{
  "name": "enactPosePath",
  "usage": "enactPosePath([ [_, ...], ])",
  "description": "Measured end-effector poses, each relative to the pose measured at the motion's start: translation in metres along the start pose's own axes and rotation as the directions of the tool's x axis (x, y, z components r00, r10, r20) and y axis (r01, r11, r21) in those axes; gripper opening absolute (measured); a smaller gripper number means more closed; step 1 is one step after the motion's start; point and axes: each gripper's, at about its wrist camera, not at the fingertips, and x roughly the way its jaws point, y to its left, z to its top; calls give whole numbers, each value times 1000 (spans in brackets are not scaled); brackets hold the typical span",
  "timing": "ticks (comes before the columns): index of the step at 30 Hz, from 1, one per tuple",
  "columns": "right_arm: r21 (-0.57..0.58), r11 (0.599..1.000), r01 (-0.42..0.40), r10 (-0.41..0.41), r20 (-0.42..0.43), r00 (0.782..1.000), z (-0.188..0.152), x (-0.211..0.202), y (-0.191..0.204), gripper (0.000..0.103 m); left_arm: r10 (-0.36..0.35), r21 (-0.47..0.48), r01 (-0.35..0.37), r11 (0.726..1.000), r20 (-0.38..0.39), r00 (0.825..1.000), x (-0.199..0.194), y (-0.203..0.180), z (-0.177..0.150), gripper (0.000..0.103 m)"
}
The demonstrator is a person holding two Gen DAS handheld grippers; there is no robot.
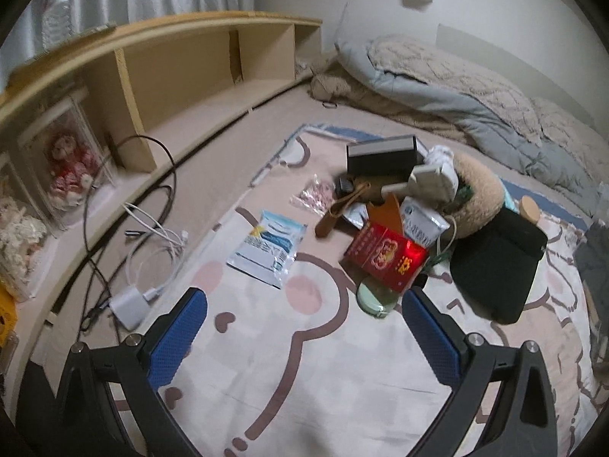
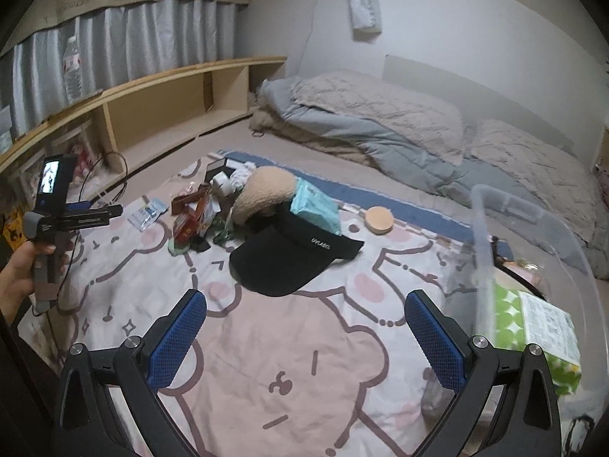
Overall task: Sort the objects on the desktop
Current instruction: 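Move both tools toward the cluttered pile of small objects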
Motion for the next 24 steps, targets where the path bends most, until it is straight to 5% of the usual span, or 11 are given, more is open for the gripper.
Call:
enactPosePath([
  [12,-106,992,-73,66,-70,995,4,59,29,103,-76,55,81,995,-86,993,49,-26,-36,103],
  [24,-110,978,-179,155,-202,967,2,154,69,103,-174,58,188,980,-184,967,87,-28,-52,103],
])
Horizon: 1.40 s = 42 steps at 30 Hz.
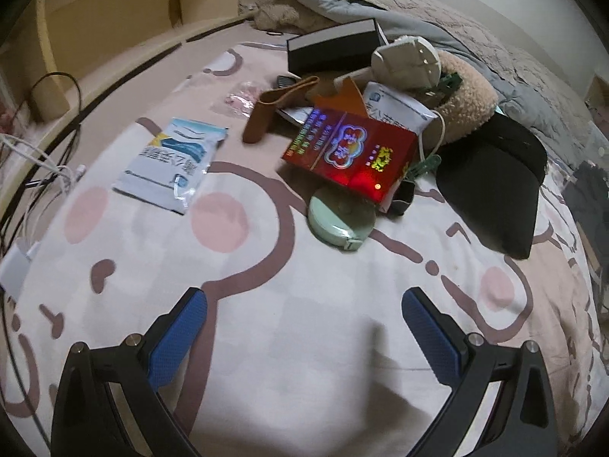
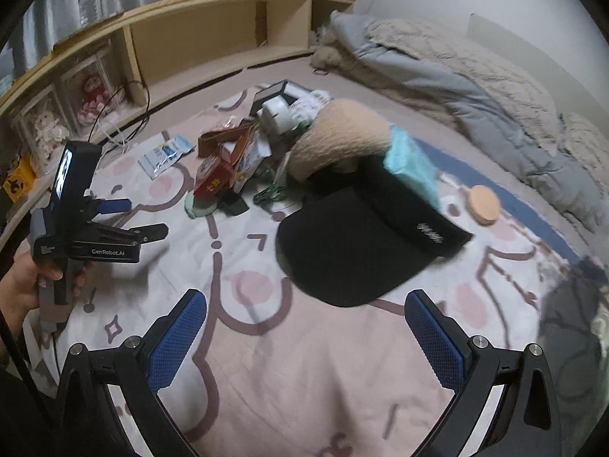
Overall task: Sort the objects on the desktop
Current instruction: 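Move both tools toward the cluttered pile of small objects, then grasp the mint green tape measure with the left tool while the right tool grasps the small black case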
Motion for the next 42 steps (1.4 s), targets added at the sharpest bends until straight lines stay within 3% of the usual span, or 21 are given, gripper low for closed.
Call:
enactPosePath([
  [14,-15,1000,-1,0,-48,999,14,52,24,103,-41,116,45,992,-38,998,18,-14,5,103],
  [27,82,997,-12,18,-66,998,23,86,23,103,53,179,-50,983,-12,999,42,-20,20,103],
  [36,109,994,11,-6,-50,999,30,99,22,103,62,175,-57,983,-25,998,50,-17,23,103],
  [42,53,998,42,-41,-22,999,34,104,28,103,55,169,-52,984,-14,998,52,-16,27,103],
])
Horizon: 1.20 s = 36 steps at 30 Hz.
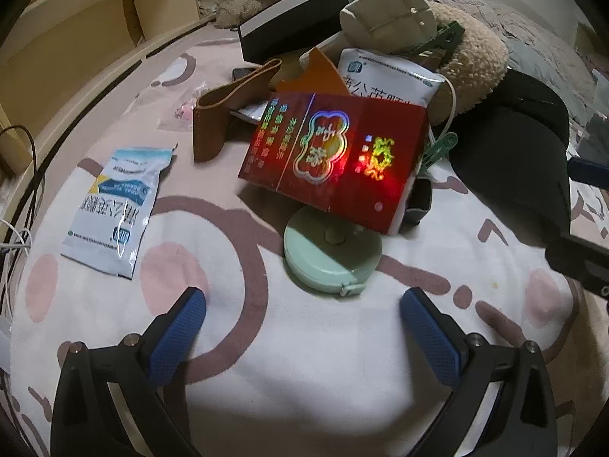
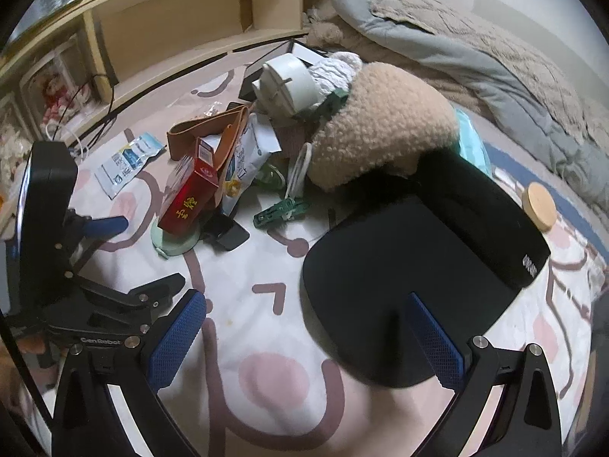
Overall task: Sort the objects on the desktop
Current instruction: 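Grasp the mint green tape measure with the left tool while the right tool grasps the small black case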
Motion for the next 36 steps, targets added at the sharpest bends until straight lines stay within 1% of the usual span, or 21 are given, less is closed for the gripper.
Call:
enactPosePath([
  [1,-18,1000,9,-9,6,1000,1,1,1,103,2,6,-2,1000,6,1000,1,-1,2,103],
  [3,-66,997,27,-24,45,999,0,0,5,103,2,11,-2,1000,15,1000,2,-3,5,102],
  [5,-100,994,36,-28,86,996,-1,-2,7,103,-4,11,3,1000,29,1000,3,-3,10,100],
  [7,-110,993,43,-33,94,995,-2,-2,8,103,-2,9,2,1000,46,999,4,-3,14,89],
  [8,-107,993,42,-32,86,996,-1,0,7,103,-1,10,1,1000,55,998,4,-4,16,86],
  [10,-108,993,40,-34,60,998,0,5,6,103,-10,16,9,1000,72,997,4,-5,19,70],
  [11,-115,993,42,-35,56,998,-1,7,7,103,-17,22,15,1000,74,997,4,-5,20,65],
  [12,-124,991,45,-39,56,998,-2,7,8,103,-29,30,26,999,76,997,3,-6,20,56],
  [13,-139,989,47,-40,54,998,-2,9,9,103,-44,40,41,998,76,996,3,-7,20,50],
  [15,-161,986,37,-30,45,999,-4,11,12,103,-52,58,48,997,71,996,0,-10,17,50],
  [19,-170,985,-13,19,33,999,-2,11,14,103,-99,66,96,993,50,994,-8,-3,8,50],
  [23,-172,982,-79,87,36,996,3,12,15,103,-115,64,112,992,40,993,-21,3,-7,50],
  [25,-182,978,-99,107,33,994,5,16,19,103,-115,61,112,992,39,993,-28,8,-14,50],
  [29,-241,969,-55,68,46,997,8,24,35,103,-104,42,103,994,46,993,-43,17,-30,50],
  [32,-286,957,-43,58,43,997,9,31,47,103,-94,26,93,995,49,994,-48,26,-38,50],
  [33,-297,954,-44,58,38,998,9,34,51,102,-95,19,94,995,50,994,-50,29,-40,50],
  [34,-305,951,-44,58,37,998,9,36,52,92,-97,11,97,995,51,994,-50,32,-41,50],
  [36,-326,945,-19,31,34,999,10,44,57,78,-105,-5,106,994,55,993,-52,39,-43,50],
])
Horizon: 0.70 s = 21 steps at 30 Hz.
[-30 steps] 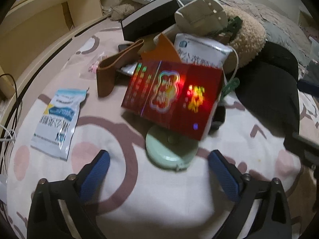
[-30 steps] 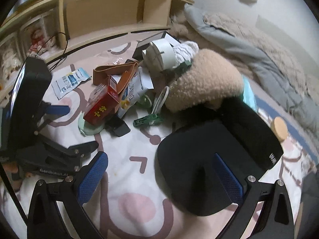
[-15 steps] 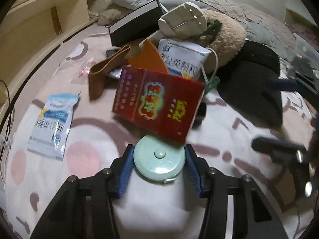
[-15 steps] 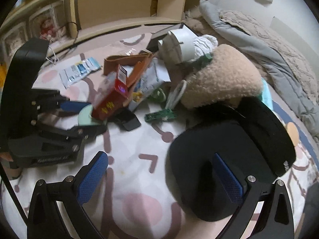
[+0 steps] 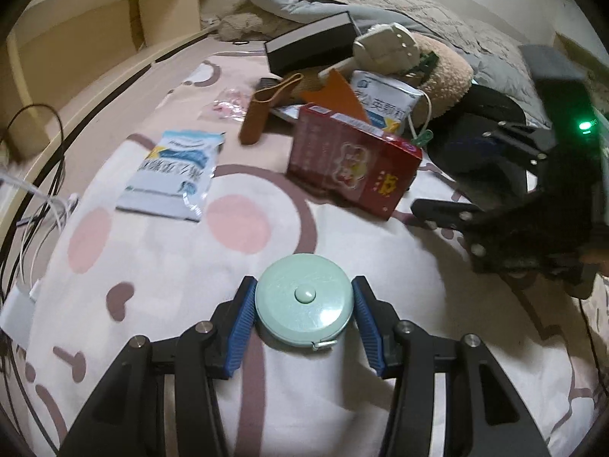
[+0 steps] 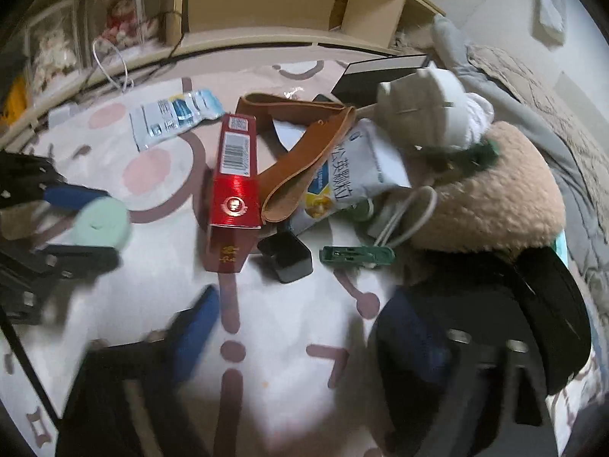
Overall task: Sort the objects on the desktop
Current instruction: 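Grasp the mint green tape measure with the left tool while the right tool grasps the small black case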
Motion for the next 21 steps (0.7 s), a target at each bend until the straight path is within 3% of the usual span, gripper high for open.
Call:
enactPosePath([
  [8,-13,1000,-11,11,-9,1000,13,19,-4,61,-21,-25,22,999,14,1000,-2,7,-5,50],
  [12,-39,998,-45,44,-25,999,18,23,-1,29,-40,-41,40,998,20,999,-4,11,-5,50],
  [21,-26,997,-76,75,-38,996,12,3,-4,27,-37,-39,37,999,15,999,-11,8,-6,50],
])
